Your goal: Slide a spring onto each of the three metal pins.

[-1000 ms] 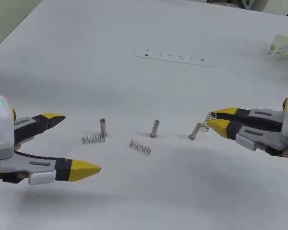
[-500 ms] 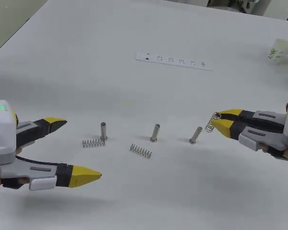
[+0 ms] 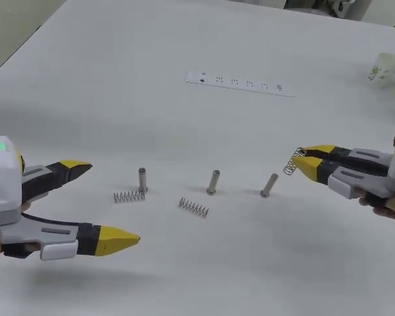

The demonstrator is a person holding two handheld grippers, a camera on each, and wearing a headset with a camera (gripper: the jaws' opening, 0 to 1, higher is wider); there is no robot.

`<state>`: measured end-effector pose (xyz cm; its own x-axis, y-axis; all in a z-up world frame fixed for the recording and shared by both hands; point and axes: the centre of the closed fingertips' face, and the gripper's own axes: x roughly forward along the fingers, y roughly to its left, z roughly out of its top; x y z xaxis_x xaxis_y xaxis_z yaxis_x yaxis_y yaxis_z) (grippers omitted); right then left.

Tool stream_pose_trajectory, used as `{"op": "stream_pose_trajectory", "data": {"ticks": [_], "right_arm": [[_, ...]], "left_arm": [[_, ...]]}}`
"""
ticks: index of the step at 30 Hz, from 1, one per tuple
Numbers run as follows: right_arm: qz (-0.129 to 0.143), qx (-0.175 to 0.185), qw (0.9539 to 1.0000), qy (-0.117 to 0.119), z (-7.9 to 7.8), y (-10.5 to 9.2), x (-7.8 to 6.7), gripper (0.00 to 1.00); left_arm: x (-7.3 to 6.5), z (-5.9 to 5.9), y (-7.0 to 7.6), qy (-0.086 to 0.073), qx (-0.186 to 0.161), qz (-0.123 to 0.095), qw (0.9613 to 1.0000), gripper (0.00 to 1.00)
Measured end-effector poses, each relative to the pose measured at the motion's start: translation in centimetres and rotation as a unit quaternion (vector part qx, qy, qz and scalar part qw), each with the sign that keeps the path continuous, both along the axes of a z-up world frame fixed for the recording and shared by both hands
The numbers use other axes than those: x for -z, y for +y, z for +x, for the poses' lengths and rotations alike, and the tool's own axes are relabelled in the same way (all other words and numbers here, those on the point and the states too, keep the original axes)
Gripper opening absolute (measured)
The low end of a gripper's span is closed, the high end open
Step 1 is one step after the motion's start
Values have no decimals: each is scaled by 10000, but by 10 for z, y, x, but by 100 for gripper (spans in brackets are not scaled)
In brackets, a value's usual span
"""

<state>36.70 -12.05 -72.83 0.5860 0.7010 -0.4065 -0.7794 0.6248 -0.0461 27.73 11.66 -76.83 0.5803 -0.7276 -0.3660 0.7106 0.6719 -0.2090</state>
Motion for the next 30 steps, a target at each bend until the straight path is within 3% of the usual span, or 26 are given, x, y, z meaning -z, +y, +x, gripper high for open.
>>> {"op": "stream_pose_trajectory", "data": {"ticks": [11, 30], "right_arm": [[-10, 124, 9998, 138, 8, 6, 14, 8], [26, 162, 9995, 269, 10, 10, 21, 8]], "left_arm": [[4, -2, 1, 39, -24, 29, 10000, 98], [7, -4, 3, 76, -34, 72, 9999, 98]]}}
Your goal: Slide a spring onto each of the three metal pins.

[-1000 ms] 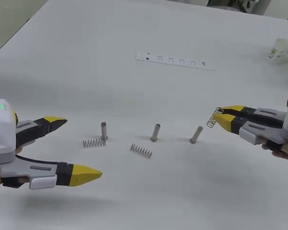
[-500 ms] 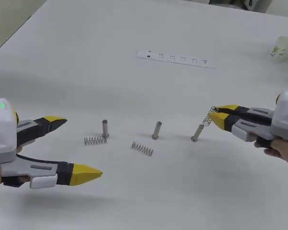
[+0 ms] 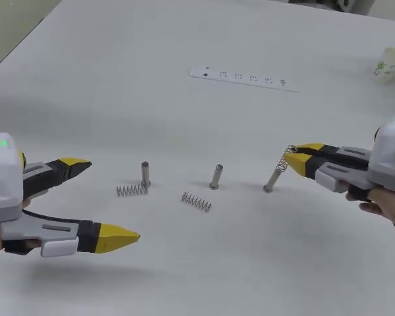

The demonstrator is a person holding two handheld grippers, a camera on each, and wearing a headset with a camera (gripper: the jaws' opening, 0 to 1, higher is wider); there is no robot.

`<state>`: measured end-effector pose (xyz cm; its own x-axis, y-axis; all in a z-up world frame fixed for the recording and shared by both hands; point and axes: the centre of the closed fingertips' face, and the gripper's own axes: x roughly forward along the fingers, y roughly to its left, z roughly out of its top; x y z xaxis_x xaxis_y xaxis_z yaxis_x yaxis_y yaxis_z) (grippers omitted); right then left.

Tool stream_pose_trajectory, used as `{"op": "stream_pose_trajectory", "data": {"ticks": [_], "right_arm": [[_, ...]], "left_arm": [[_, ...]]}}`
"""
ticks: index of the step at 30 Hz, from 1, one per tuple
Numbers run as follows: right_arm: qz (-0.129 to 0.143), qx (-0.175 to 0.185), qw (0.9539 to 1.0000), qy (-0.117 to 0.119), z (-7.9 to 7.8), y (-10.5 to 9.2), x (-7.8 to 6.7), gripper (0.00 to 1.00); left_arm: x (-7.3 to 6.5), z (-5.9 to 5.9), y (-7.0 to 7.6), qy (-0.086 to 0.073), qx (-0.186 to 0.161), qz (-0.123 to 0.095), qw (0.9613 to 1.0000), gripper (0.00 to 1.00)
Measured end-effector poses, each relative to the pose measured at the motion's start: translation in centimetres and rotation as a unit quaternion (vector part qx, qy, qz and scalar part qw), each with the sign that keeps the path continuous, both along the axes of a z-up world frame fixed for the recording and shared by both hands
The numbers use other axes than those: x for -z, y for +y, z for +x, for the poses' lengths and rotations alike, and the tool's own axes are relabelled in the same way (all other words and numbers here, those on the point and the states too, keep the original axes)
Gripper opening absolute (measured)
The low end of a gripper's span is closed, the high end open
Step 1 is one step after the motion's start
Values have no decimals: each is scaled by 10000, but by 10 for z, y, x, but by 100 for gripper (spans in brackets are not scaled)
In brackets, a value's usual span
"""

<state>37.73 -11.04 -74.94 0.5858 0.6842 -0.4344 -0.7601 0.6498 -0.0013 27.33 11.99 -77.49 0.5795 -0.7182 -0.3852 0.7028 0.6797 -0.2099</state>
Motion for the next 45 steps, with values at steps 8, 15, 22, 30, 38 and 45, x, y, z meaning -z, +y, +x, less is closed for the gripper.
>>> {"op": "stream_pose_trajectory", "data": {"ticks": [8, 15, 22, 30, 38, 45], "right_arm": [[-65, 0, 10000, 34, 0, 0, 6, 8], [-75, 4, 9999, 72, 0, -1, 10, 8], [-157, -1, 9998, 108, 1, -2, 19, 8], [-308, -44, 9994, 176, -1, 0, 30, 8], [-653, -200, 9975, 193, -4, 3, 45, 8], [-887, -235, 9953, 319, -8, 0, 61, 8]], "left_arm": [[1, -1, 2, 21, 0, 26, 10000, 98], [3, -1, 0, 39, 5, 20, 10000, 98], [3, -2, 0, 59, 10, 23, 10000, 98], [6, -3, 0, 90, 13, 44, 9999, 98], [7, -3, -3, 107, 42, 47, 9999, 98], [8, -3, -1, 114, 46, 65, 9999, 98]]}}
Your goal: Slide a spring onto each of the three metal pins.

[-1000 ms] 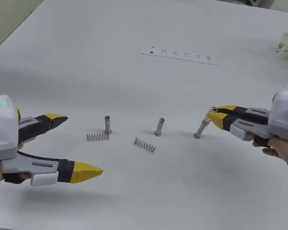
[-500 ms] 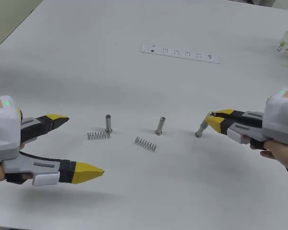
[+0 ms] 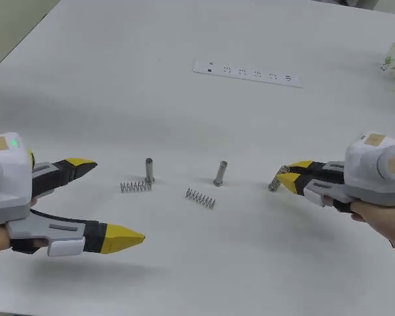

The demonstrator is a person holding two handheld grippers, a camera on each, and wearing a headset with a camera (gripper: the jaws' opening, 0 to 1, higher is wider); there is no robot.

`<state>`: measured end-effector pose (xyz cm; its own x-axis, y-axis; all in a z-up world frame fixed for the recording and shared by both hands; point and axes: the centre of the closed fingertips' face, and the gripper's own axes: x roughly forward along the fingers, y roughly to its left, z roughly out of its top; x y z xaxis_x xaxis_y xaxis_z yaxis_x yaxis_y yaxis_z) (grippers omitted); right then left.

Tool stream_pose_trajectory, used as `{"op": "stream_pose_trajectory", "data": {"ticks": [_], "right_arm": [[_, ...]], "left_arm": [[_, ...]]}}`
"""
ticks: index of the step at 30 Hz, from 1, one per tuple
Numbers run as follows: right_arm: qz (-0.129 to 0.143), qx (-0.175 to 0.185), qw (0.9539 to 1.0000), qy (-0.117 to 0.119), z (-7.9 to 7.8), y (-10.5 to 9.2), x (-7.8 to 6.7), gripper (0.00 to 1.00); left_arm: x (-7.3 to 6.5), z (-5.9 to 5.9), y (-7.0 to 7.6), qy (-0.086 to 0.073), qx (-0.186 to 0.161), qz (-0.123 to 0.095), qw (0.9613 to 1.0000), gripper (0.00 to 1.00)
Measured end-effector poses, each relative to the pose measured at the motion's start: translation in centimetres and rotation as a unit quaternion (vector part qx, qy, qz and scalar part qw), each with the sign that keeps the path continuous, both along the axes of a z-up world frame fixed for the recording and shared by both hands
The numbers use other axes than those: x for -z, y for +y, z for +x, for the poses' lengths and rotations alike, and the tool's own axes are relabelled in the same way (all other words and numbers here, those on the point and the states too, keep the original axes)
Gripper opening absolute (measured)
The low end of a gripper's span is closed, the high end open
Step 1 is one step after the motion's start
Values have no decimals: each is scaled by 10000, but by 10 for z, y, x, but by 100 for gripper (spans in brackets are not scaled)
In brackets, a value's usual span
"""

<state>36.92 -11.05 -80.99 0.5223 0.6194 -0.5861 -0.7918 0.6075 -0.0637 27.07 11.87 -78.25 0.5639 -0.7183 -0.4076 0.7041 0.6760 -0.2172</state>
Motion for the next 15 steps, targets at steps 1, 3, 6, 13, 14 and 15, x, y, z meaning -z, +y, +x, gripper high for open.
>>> {"op": "stream_pose_trajectory", "data": {"ticks": [1, 3, 6, 13, 14, 15], "right_arm": [[-70, -20, 10000, -1, -1, -1, 2, 8], [-238, -105, 9997, -29, -3, -3, 6, 8], [-149, -83, 9998, -32, -1, -3, 3, 8], [-195, -105, 9996, 192, -1, -2, 7, 8], [-197, -110, 9996, 152, 0, -2, 7, 8], [-229, -129, 9996, 125, 0, -2, 8, 9]], "left_arm": [[0, 0, 0, 2, -2, 0, 10000, 98], [0, 0, 0, 6, 1, 0, 10000, 98], [0, 0, 1, 6, -9, 2, 10000, 97], [-3, 0, 1, -16, -3, 8, 10000, 97], [-3, 0, 1, -21, -3, 14, 10000, 97], [-3, 0, 0, -19, 6, 23, 10000, 97]]}}
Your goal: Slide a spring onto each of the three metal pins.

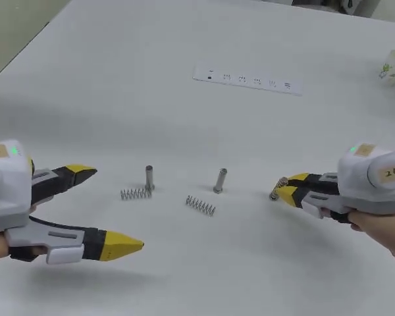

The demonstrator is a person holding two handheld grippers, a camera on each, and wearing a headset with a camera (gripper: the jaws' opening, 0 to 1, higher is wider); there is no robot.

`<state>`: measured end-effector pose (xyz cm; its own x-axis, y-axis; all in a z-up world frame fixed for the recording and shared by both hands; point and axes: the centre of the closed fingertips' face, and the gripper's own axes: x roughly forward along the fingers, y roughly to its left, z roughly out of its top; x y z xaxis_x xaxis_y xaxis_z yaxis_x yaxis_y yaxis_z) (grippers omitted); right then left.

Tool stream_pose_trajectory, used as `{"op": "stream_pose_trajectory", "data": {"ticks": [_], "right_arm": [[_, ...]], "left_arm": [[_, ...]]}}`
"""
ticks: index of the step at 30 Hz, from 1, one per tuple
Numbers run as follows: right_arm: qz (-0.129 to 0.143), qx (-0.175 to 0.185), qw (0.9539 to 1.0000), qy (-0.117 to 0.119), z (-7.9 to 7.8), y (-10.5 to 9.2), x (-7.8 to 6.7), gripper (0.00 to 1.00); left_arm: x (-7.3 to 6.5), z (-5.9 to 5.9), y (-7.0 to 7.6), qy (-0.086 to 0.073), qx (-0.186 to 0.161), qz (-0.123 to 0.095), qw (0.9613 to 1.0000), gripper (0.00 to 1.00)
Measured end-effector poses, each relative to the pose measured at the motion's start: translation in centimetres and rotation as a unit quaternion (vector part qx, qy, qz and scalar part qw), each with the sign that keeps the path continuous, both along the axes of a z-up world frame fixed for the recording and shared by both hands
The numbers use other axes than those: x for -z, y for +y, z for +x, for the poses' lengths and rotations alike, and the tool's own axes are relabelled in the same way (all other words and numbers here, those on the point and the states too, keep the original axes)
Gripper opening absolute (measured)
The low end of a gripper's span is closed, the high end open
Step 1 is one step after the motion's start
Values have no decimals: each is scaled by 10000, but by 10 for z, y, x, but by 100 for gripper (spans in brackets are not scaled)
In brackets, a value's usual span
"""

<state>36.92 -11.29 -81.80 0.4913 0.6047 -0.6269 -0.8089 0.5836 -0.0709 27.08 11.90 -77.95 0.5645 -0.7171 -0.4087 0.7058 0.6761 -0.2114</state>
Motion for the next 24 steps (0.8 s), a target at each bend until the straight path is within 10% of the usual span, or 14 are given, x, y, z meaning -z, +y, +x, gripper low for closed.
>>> {"op": "stream_pose_trajectory", "data": {"ticks": [24], "right_arm": [[515, 277, 9983, -83, -2, -1, -23, 21]], "left_arm": [[-4, -3, -2, -25, 11, -29, 10000, 97]]}}
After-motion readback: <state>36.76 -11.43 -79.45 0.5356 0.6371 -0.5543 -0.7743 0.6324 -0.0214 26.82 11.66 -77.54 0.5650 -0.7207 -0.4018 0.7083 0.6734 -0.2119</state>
